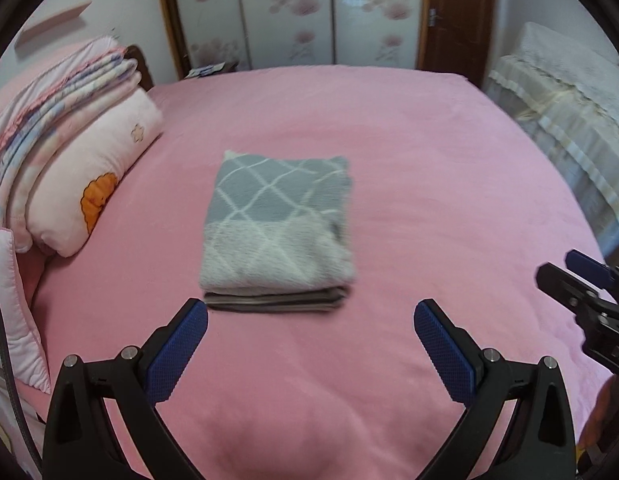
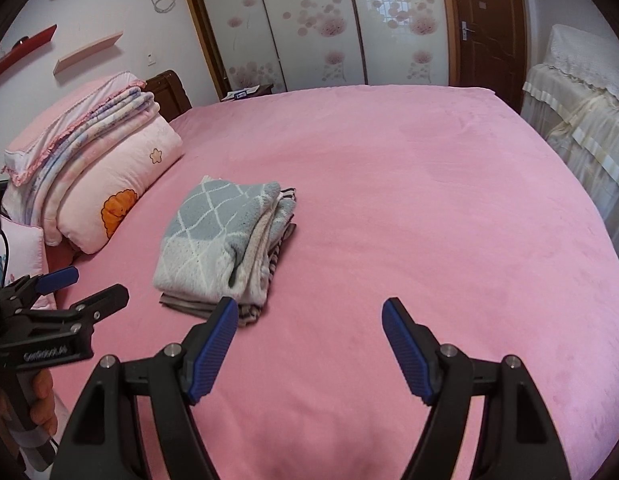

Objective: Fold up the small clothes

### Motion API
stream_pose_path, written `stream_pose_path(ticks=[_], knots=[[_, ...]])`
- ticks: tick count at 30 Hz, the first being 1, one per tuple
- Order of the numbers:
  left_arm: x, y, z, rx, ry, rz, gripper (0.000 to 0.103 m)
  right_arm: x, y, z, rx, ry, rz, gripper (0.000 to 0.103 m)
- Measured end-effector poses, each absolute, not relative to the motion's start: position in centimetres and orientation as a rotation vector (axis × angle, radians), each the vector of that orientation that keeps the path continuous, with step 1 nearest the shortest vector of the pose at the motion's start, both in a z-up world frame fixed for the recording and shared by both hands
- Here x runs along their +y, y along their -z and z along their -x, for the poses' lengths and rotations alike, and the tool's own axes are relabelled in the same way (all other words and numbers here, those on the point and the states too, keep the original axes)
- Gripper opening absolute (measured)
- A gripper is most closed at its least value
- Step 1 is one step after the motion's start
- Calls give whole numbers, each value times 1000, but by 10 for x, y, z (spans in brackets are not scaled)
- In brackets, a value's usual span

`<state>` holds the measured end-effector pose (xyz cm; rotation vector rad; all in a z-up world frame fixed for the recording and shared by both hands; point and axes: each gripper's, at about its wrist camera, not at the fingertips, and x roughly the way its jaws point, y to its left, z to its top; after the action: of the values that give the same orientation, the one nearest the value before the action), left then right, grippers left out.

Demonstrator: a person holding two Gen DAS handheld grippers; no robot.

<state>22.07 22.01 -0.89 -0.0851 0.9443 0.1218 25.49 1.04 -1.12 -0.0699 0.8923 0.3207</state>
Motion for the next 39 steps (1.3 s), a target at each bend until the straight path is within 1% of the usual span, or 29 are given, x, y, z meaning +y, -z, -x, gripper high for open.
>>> stream_pose_path(ticks=[9,16,21,27,34,39], knots=[[168,-20,-178,894,-125,59,103,-39,-20,-203,855,-277,51,75],[132,-47,-117,804,-127,153,103,-72,-36,-153,842,-257,50,75],[102,-49,-70,768,-131,143,103,-101,-45,-113,830,-236,15,75],[80,-48,-26,775,-113,167,103,-130,-48,-69,811,-219,-58,75],[63,-43,19,759,-108,207,103,-143,-37,-21,818,-234,-118,75],[54,-35,41,781,-103,209,103,-143,-34,3,805,-222,-84,75]])
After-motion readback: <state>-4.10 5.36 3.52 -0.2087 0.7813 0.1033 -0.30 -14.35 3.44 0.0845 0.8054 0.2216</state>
